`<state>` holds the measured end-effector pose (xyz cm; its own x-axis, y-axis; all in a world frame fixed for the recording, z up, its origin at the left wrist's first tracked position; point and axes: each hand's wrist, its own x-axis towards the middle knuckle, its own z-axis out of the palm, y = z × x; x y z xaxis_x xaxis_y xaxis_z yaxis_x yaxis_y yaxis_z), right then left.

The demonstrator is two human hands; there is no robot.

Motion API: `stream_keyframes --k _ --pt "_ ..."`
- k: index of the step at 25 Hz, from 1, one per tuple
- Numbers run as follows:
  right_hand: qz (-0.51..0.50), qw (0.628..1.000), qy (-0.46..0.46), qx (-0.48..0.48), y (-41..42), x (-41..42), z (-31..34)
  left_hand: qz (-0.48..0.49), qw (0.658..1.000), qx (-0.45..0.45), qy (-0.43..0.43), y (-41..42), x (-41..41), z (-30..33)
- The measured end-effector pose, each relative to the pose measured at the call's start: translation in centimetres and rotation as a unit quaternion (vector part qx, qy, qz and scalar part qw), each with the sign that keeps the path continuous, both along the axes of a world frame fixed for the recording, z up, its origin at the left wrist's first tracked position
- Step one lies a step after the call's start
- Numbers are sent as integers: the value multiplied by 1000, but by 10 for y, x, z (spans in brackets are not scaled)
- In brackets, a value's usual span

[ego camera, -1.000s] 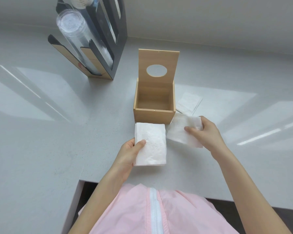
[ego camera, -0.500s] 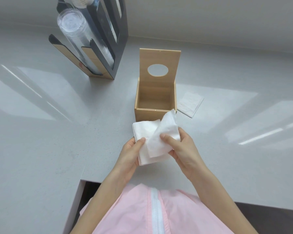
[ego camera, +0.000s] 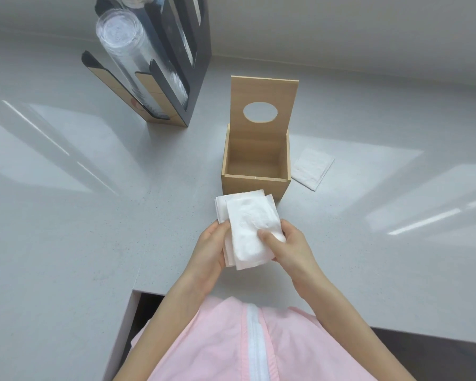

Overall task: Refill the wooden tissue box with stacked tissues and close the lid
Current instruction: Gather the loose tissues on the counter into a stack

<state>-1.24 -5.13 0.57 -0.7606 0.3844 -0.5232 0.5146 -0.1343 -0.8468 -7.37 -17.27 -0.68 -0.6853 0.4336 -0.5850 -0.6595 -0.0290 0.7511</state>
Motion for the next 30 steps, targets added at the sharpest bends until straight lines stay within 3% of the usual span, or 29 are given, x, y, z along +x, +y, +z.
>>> stream_keyframes --k 3,11,18,25,30 --pt "23 997 -8 73 1 2 -3 -4 1000 -2 -4 -1 0 -1" --pt "9 996 17 82 -3 -1 -3 6 998 27 -51 2 -1 3" --pt "9 994 -5 104 -3 0 -7 -47 998 -39 30 3 4 1" --pt "-8 998 -14 59 37 -4 1 -67 996 -44 43 10 -9 4" --pt "-39 975 -49 212 109 -35 -3 -68 997 -30 34 21 -12 6"
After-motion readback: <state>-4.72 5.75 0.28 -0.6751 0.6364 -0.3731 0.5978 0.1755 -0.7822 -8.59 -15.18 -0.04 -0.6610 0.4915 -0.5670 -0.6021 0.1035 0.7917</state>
